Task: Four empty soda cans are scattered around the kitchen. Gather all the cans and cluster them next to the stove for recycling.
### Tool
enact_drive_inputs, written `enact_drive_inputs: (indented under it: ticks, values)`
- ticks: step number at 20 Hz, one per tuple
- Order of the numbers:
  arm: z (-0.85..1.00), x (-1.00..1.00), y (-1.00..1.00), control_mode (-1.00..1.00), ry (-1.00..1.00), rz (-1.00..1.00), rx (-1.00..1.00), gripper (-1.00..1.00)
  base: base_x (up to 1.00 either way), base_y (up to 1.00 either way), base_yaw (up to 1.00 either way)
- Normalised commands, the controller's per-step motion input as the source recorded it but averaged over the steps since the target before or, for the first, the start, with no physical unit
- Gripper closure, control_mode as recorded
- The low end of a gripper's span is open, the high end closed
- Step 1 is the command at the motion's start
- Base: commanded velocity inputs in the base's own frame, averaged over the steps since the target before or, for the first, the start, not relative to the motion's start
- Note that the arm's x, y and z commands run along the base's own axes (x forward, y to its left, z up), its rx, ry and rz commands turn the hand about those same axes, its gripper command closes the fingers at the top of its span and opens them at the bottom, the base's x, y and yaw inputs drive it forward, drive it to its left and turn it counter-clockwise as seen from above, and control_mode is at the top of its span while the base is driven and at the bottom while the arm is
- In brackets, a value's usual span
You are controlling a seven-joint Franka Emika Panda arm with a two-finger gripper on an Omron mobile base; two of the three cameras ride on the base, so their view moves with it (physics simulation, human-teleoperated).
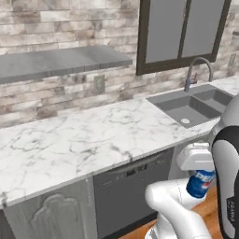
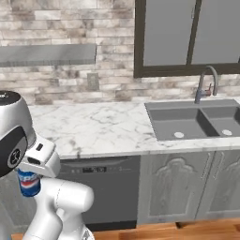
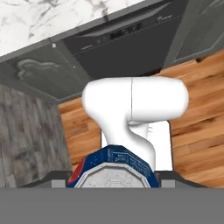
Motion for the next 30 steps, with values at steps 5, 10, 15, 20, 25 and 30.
enact_drive_inputs:
  ticks: [5,10,15,20,25,30]
  values:
    - [0.0,0.0,0.0,1.0,0.0,0.0,0.0,1.0,-0.09,-0.47,-0.4]
    - [0.0,0.0,0.0,1.0,0.0,0.0,0.0,1.0,-0.1,-0.54,-0.41]
    - [0.0,0.0,0.0,1.0,0.0,0.0,0.0,1.0,-0.16,-0.39,-0.36]
    - [0.0,0.0,0.0,1.0,0.0,0.0,0.0,1.0,-0.2,-0.36,-0.38]
    - [0.0,0.0,0.0,1.0,0.0,0.0,0.0,1.0,-0.2,-0.31,-0.35]
    - [0.0,0.0,0.0,1.0,0.0,0.0,0.0,1.0,-0.19,-0.34,-0.37]
